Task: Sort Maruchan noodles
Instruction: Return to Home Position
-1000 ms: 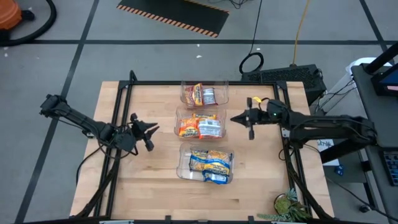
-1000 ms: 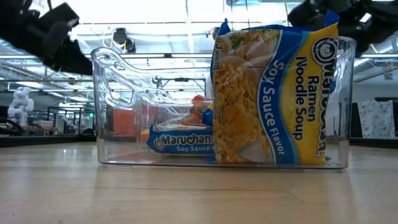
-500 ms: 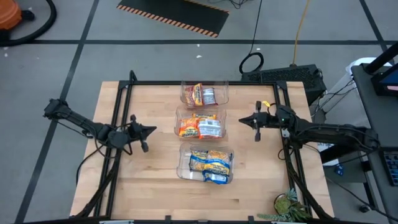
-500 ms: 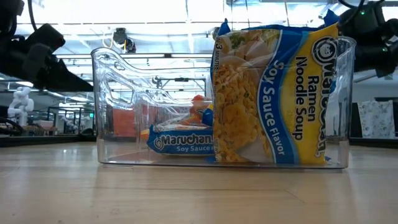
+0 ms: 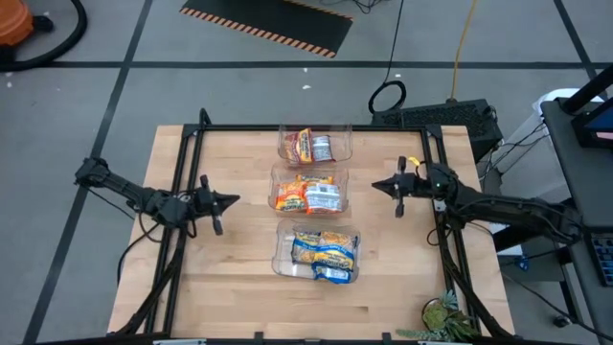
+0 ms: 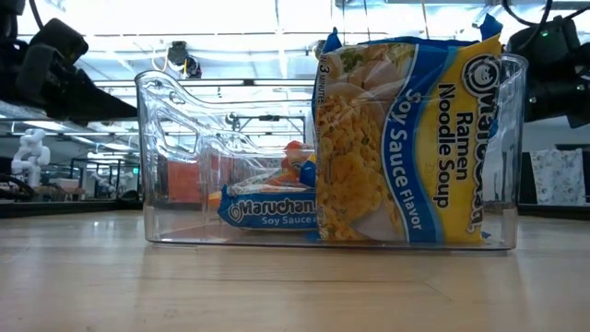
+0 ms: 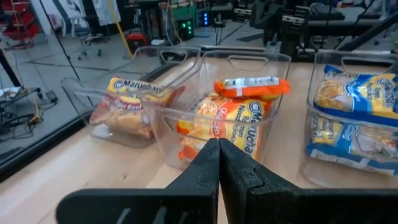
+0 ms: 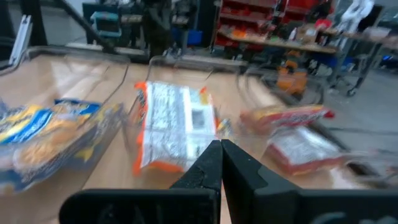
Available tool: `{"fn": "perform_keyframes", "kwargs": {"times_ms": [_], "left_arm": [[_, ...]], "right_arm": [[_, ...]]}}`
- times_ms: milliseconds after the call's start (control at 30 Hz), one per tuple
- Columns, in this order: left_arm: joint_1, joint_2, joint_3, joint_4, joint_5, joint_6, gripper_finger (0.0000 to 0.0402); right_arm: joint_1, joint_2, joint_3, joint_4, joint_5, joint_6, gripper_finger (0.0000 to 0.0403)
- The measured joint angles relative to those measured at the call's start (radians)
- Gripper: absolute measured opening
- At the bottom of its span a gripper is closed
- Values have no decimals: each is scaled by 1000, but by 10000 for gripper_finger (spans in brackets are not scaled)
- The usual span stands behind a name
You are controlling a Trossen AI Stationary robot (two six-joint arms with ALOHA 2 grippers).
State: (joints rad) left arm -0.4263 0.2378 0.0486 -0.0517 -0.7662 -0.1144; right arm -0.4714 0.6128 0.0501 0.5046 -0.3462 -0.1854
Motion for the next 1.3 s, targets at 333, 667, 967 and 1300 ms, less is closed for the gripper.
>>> {"fn": "perform_keyframes", "kwargs": {"times_ms": [333, 667, 967, 1300], "left_arm": [[0, -22, 0, -1, 1, 21, 5], [0, -22, 0, -2, -14, 53, 5], [-2, -27, 0, -5, -50, 52, 5], [-3, -181, 1, -4, -3, 144, 5]], "right_arm": [[-33, -95, -7, -19, 4, 34, 1], [-30, -187, -9, -31, 32, 136, 1], [33, -319, -9, -205, 85, 170, 0], [69, -458, -10, -351, 88, 182, 0]]}}
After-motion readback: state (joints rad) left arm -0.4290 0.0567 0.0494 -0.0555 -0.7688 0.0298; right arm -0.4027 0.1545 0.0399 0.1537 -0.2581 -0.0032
